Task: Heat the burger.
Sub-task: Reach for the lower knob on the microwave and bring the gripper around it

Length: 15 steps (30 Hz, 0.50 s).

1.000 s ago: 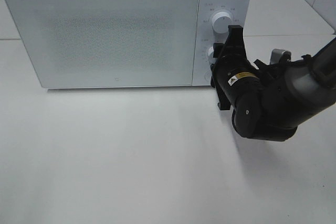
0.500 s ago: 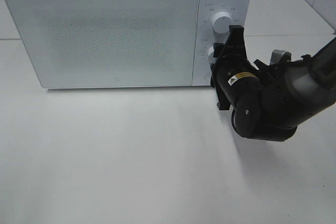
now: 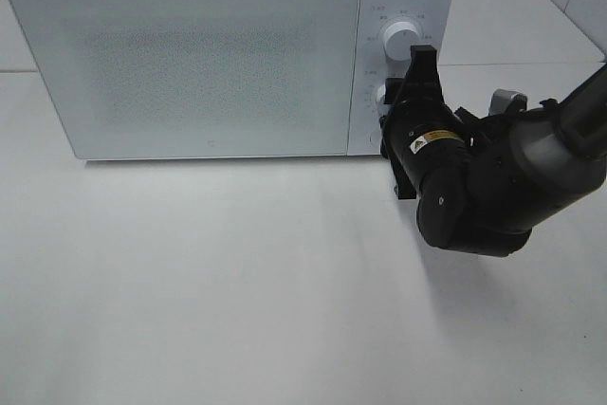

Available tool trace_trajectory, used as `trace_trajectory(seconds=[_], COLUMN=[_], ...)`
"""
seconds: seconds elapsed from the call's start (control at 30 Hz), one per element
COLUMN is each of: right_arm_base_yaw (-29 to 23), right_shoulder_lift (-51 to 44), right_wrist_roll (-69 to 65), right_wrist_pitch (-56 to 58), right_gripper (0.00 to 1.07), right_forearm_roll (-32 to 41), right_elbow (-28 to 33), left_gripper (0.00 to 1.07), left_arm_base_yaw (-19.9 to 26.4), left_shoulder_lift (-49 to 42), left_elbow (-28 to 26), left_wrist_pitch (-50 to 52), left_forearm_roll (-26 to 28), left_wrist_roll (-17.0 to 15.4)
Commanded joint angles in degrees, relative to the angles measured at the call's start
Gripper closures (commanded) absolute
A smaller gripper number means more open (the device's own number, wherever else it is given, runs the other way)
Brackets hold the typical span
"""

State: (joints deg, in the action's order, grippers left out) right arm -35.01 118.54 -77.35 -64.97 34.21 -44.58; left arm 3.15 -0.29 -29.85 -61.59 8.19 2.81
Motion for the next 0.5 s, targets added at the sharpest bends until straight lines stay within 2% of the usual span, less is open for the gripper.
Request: trace_trajectory(seconds=[0.03, 0.27, 0.5], right_arm_base_yaw=[0.2, 0.2, 0.2], right_shoulder_lift=[-1.1, -1.1, -1.1], right_wrist_roll=[1.3, 1.3, 3.0], right_wrist_pitch=[-11.6, -11.6, -11.6], right_gripper=[0.97, 0.9, 0.77], right_forearm_roll=[-1.8, -0.2, 2.8], right_elbow=[-2.1, -2.1, -2.1], left_gripper=[0.09, 0.09, 0.09], left_arm_base_yaw=[0.2, 0.2, 0.2], left_shoulder_lift=[-1.1, -1.1, -1.1], left_elbow=[0.2, 0.2, 0.2], left_wrist_pitch=[0.2, 0.2, 0.2], left_forearm_roll=[-0.1, -0.1, -0.1], left_wrist_roll=[-0.1, -0.1, -0.1])
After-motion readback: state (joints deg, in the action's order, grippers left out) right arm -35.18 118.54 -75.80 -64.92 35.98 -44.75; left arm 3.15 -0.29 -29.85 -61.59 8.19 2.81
